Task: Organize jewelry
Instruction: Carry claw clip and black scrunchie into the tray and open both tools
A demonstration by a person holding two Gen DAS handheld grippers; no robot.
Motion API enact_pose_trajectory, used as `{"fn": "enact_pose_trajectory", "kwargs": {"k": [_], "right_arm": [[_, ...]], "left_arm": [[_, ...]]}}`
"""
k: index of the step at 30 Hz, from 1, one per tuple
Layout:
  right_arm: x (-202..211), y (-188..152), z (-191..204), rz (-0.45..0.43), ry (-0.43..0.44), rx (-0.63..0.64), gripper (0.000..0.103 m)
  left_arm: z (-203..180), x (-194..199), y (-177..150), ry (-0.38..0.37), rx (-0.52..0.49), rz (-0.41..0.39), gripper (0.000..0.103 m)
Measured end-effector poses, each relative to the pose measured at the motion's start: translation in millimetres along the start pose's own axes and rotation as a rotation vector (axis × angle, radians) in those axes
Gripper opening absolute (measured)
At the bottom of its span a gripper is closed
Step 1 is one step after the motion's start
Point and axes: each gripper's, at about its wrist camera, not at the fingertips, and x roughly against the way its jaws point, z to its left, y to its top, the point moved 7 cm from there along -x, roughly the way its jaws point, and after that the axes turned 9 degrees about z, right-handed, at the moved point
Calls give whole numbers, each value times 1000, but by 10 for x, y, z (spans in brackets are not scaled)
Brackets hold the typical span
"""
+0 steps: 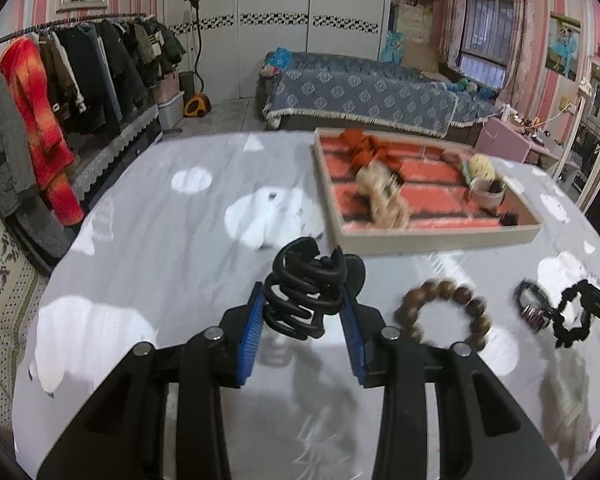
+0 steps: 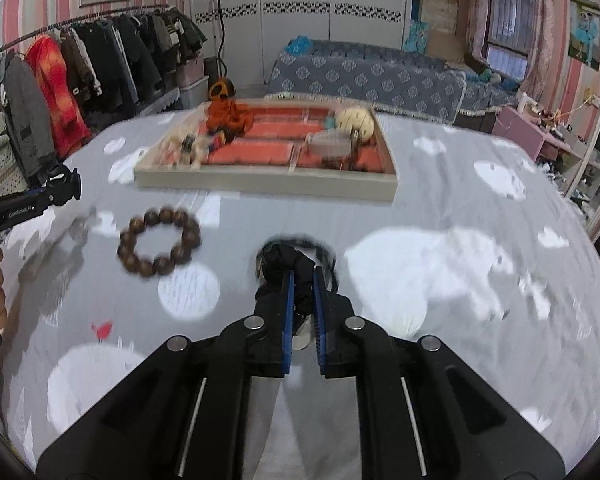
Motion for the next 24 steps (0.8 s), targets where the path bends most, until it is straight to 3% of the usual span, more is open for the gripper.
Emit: {"fn": "enact_pose_trajectory", "kwargs": {"k": [11,24], "right_arm": [[-26,887,-172,-102,40,-28,10],[-749,1706,-307,-108,75,-43,10]], "left_arm": [[-550,9,687,-64,-38,-75,37],[-997,-686,1336,-105,-65,-45,37]]}}
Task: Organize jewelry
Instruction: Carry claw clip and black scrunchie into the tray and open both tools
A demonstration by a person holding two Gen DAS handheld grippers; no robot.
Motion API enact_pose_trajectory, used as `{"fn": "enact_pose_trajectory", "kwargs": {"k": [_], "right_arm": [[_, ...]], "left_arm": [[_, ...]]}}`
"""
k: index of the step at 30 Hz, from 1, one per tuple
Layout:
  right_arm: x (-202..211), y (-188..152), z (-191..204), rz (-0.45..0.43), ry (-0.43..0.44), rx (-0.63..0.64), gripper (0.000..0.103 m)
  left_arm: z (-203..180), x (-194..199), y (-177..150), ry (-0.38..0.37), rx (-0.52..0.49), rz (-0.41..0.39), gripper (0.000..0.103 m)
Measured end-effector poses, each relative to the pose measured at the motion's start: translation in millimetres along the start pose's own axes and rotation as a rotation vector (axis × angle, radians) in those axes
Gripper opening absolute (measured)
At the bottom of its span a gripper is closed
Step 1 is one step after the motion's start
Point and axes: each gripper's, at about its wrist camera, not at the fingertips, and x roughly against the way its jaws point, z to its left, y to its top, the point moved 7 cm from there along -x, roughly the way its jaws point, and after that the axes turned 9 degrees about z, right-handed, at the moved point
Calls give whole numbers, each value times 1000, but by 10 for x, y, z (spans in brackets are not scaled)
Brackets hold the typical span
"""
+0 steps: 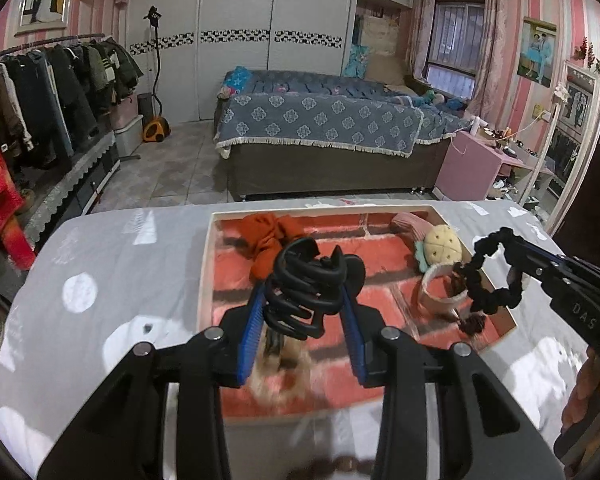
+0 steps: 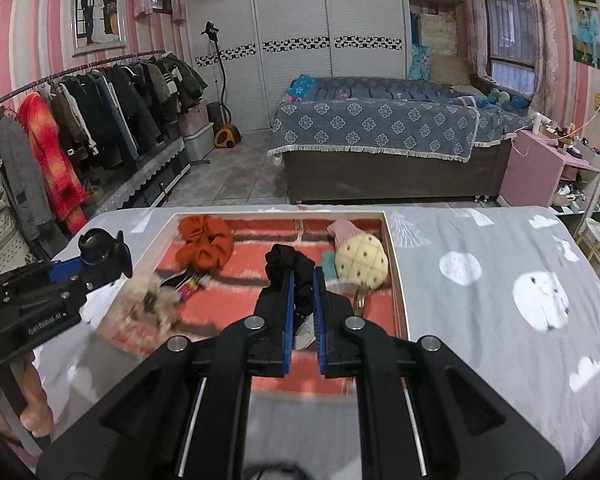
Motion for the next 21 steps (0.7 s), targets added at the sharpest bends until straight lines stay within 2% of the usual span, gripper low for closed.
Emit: {"fn": "enact_pose_trajectory", "kwargs": {"k": [6,13,21], "right_arm": [[-443,261,-156,26,3,-27,10],[-886,429,-221,84,-47,-9,10],[-1345,376,-239,187,-98,38,10]], "left_arm": [[-20,-426,228,26,-26,43,37],[110,-899,362,22,12,149,37],[199,-1267,415,22,39,248,37]]}}
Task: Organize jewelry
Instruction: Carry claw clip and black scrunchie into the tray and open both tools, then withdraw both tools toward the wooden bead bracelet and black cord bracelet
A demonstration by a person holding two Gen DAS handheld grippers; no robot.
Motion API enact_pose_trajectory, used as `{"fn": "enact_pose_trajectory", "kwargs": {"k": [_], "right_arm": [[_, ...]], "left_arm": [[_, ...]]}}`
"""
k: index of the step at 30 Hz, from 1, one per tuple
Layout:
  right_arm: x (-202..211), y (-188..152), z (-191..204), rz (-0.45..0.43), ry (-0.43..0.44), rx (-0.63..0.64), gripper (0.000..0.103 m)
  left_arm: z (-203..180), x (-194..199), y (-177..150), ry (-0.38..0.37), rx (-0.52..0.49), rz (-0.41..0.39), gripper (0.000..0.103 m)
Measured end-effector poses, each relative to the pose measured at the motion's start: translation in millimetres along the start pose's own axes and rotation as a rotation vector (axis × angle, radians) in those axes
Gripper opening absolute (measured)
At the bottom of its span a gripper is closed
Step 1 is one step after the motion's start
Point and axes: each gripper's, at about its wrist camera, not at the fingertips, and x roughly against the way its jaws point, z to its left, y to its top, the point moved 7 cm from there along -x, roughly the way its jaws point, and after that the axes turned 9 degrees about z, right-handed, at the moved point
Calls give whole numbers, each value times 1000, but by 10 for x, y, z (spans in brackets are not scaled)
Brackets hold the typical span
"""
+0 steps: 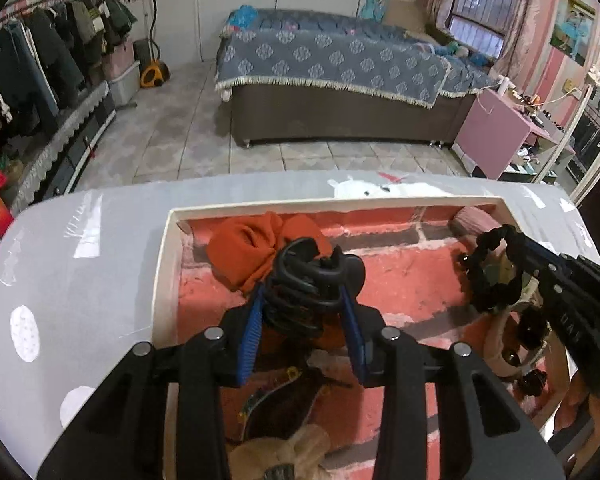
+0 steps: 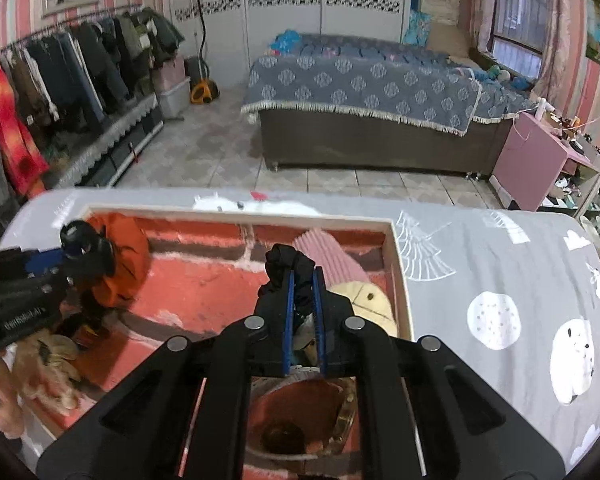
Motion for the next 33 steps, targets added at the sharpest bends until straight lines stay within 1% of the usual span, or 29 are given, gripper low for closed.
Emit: {"fn": "enact_pose_trajectory", "kwargs": {"k": [5,9,14,17,19,20,21,22,23,27,28,29,30,31,32,33], "right_arm": [[-151,-29,-19,41,23,-1,10],[-232,-7,-19,69,21,3,10],[-294,-19,66,88,6,13,10],[-289,-10,80,85,-7,20,10],[-288,-12,60,85,-2,9,12],[-278,-27,39,85,1,3,16],[-266,-39,31,83,9,-1,27],[-252,-37,35,80,27,-1,32],[-222,-45,42,74,45,4,43],[-71,-78,95,68,64,21,53],[-22,-89,111,62,63,24,58],[41,-101,120,49,49,31,68],[101,-113,117,34,33,39,72],[185,-133,119,11,15,53,78],[248,-156,121,-5,10,61,81],[323,-194,116,-19,9,67,82]], "left_arm": [[44,-103,6,17,3,19,38],[53,-121,13,22,4,31,38],[20,-149,10,57,-7,24,39],[16,-153,-1,73,-18,22,40],[1,-159,0,76,-21,23,40],[-1,-156,-5,77,-22,23,40],[-3,-150,-10,76,-23,23,40],[-4,-143,-10,80,-25,22,43],[1,-137,0,86,-26,19,46],[38,-60,-73,84,-27,4,48],[47,-35,-93,82,-25,2,48],[50,7,-123,76,-26,-3,48],[18,54,-149,68,-29,-14,48],[12,106,-179,60,-33,-27,51],[10,178,-219,55,-37,-44,55],[11,248,-259,52,-39,-61,56]]}}
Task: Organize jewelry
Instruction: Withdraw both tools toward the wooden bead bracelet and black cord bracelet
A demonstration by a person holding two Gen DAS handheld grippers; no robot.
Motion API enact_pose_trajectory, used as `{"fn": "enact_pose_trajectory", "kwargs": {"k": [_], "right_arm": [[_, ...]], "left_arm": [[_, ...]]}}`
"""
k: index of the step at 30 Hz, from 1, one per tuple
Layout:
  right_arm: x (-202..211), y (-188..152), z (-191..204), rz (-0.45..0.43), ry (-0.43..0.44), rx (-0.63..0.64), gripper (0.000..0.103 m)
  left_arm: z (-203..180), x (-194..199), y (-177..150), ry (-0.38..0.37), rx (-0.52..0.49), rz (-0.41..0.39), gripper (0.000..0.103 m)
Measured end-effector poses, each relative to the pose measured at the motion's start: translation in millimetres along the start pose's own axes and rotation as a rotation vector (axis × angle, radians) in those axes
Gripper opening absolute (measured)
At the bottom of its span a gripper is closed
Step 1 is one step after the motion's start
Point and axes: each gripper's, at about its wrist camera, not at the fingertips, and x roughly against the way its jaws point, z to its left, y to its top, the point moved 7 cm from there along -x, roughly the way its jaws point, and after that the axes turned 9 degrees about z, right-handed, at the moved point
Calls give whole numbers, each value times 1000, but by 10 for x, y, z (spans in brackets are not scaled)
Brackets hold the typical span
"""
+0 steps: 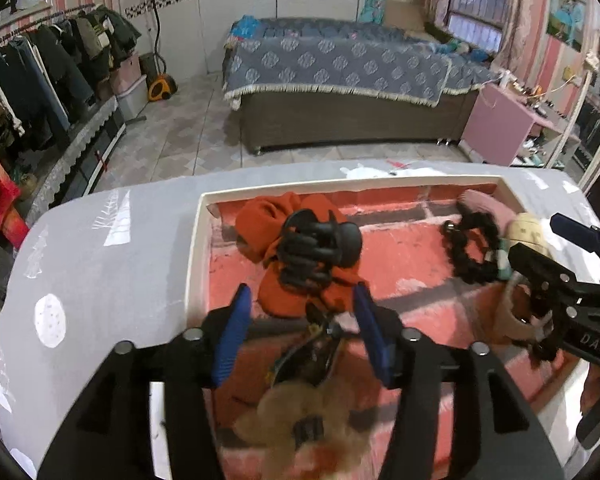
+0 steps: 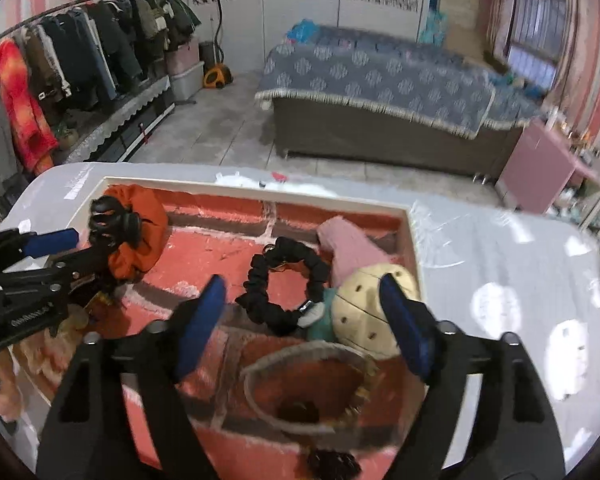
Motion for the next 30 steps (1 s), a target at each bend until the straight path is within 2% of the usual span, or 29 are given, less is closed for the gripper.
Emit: {"fn": "enact_pose_trajectory", "kwargs": {"k": [2,7,10,16,18,19,25,30], "right_arm": [[131,-72,-20,-17,-4,-6,86],[399,-311,-82,-64,-21,-14,93],[538,-441,-71,-90,-39,-20,97],[801,-823,-50,-128,-56,-23,98],[890,-977,-54,-140,-61,-31,98],[924,-1039,-68,-144,-61,-37,98],[1087,-1441,-144,-134,-36,-118,98],[1151,-1767,-129,-110,-47,-148,99]], "left_arm": [[24,120,-63,-4,3,-22,62],[65,429,-266,-9,11,-82,66],[86,571,-423,-24,30,-107,79],[42,811,-771,-53,45,-128,79],[45,902,-899,-53,56,-138,84],[61,951,-963,-48,65,-146,91],[24,1153,-1248,-45,73,-163,92],[18,1230,-1523,6,64,-181,97]]}}
